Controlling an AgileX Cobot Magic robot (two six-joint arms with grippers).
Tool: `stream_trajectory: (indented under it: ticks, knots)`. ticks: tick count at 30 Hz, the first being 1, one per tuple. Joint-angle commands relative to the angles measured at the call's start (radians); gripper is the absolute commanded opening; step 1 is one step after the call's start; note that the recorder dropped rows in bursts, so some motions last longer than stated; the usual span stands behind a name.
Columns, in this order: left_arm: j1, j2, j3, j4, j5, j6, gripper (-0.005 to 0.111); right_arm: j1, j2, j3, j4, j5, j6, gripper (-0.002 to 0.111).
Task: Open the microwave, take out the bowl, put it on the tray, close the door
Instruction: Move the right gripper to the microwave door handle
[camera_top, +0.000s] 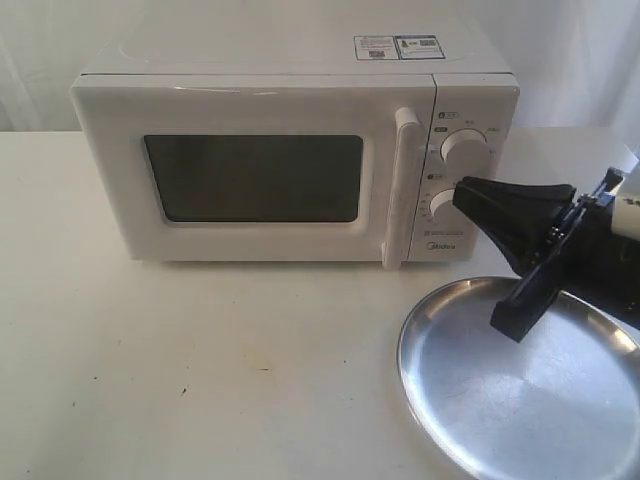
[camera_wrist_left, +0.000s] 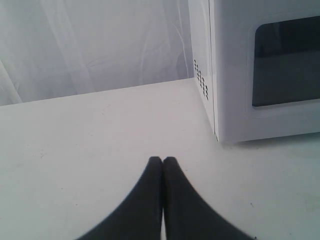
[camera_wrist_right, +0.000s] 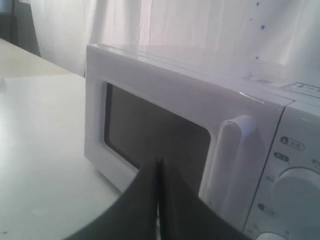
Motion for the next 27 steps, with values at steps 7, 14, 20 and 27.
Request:
stream_trajectory:
  ticks: [7,14,20,27]
  knots:
    - [-0.004,-0.002,-0.003,-0.008,-0.004,0.000,0.000,-0.004,0.132,-0.107,-0.019,0.086,-0.091,0.000]
    - [-0.004,-0.002,-0.003,-0.008,-0.004,0.000,0.000,-0.004,0.255,-0.180,-0.019,-0.084,-0.066,0.000]
    - [-0.004,-0.002,-0.003,-0.008,-0.004,0.000,0.000,-0.004,0.309,-0.221,-0.015,-0.040,-0.079,0.004]
    - [-0.004,-0.002,-0.003,-0.008,-0.004,0.000,0.000,-0.004,0.384,-0.285,-0.015,-0.040,-0.085,0.049]
